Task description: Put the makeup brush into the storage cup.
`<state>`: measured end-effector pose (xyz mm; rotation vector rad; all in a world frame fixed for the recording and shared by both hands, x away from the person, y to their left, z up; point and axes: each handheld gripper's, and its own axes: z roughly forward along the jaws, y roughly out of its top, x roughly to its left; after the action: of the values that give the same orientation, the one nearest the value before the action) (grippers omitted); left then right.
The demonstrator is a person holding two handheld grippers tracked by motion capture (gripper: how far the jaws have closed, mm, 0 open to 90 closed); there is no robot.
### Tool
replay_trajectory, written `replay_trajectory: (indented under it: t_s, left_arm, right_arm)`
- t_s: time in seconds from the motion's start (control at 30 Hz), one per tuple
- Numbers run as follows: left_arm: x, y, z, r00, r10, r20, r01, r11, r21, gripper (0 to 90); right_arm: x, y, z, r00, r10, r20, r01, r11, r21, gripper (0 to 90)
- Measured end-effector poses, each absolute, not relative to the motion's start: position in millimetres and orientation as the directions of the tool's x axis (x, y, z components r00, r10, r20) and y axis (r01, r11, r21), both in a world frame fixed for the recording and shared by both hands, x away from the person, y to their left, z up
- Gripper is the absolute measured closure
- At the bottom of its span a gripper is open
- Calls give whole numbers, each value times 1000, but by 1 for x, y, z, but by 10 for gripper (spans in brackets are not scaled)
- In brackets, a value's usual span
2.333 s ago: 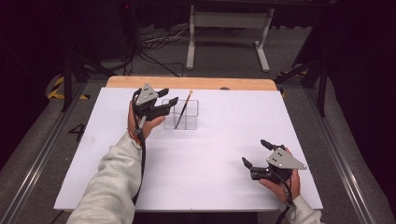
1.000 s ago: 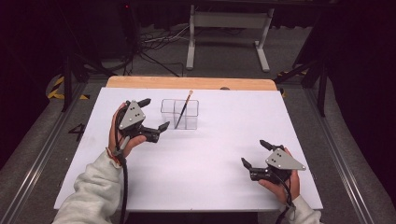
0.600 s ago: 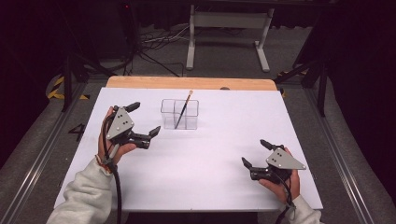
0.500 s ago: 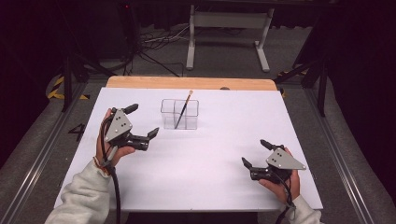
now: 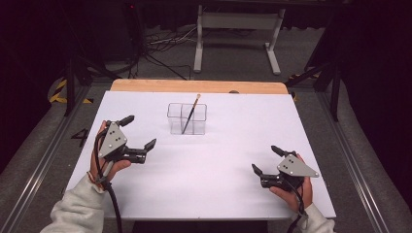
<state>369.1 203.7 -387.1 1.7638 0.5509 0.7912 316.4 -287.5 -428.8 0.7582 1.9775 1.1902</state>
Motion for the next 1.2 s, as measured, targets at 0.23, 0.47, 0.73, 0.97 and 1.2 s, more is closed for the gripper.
replay_trajectory:
  t_s: [0.23, 0.47, 0.73, 0.97, 1.2]
  left_arm:
    - [360, 208, -394, 653, 706, 274, -1, -361, 933, 30]
    - [351, 216, -403, 657, 707, 262, 9, -354, 935, 34]
    - [344, 224, -415, 650, 713, 262, 42, -378, 925, 38]
    - [337, 231, -427, 650, 718, 251, 68, -383, 921, 41]
    - [329, 238, -443, 659, 718, 226, 115, -393, 912, 46]
  right_arm:
    - [317, -287, -429, -587, 765, -265, 123, 408, 905, 124]
    - [316, -287, -429, -585, 767, -262, 126, 405, 905, 124]
    - [316, -286, -429, -588, 763, -269, 119, 410, 904, 124]
    - [316, -286, -429, -589, 763, -266, 119, 408, 905, 124]
    - [316, -285, -430, -592, 761, -265, 119, 408, 905, 123]
